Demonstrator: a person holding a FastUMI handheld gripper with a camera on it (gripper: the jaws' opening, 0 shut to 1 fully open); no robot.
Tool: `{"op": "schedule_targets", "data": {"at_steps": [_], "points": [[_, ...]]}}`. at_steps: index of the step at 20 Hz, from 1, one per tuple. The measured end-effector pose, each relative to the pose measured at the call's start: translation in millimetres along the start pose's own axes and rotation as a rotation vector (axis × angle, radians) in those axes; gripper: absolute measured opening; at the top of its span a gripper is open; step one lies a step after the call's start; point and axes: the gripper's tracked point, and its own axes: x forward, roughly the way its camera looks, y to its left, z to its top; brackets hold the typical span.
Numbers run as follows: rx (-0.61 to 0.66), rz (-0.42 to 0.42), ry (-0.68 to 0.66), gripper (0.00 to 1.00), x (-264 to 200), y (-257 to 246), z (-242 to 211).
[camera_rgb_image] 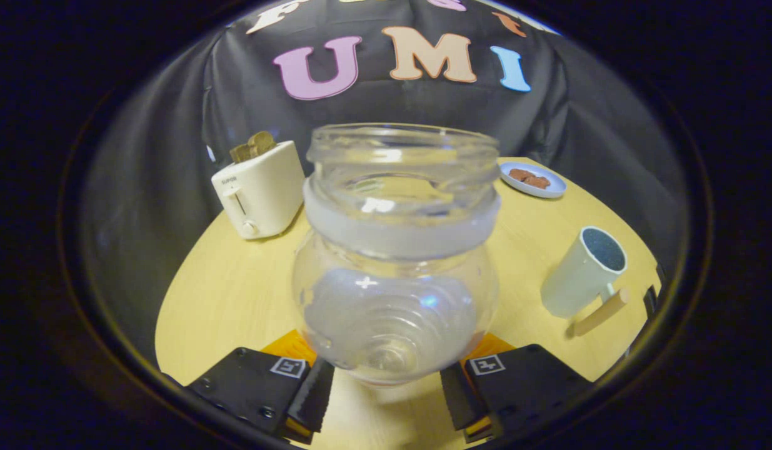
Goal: Take the bottle from table, then pour the juice into the cup, finally place the bottle on the coaster
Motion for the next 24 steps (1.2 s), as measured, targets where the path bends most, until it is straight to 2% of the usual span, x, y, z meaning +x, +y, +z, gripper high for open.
{"op": "schedule_targets", "data": {"at_steps": [13, 24], "points": [[0.384, 0.157, -0.067, 0.76, -26, -11, 65], [0.729, 0.284, -0.041, 0.76, -9, -28, 80]]}}
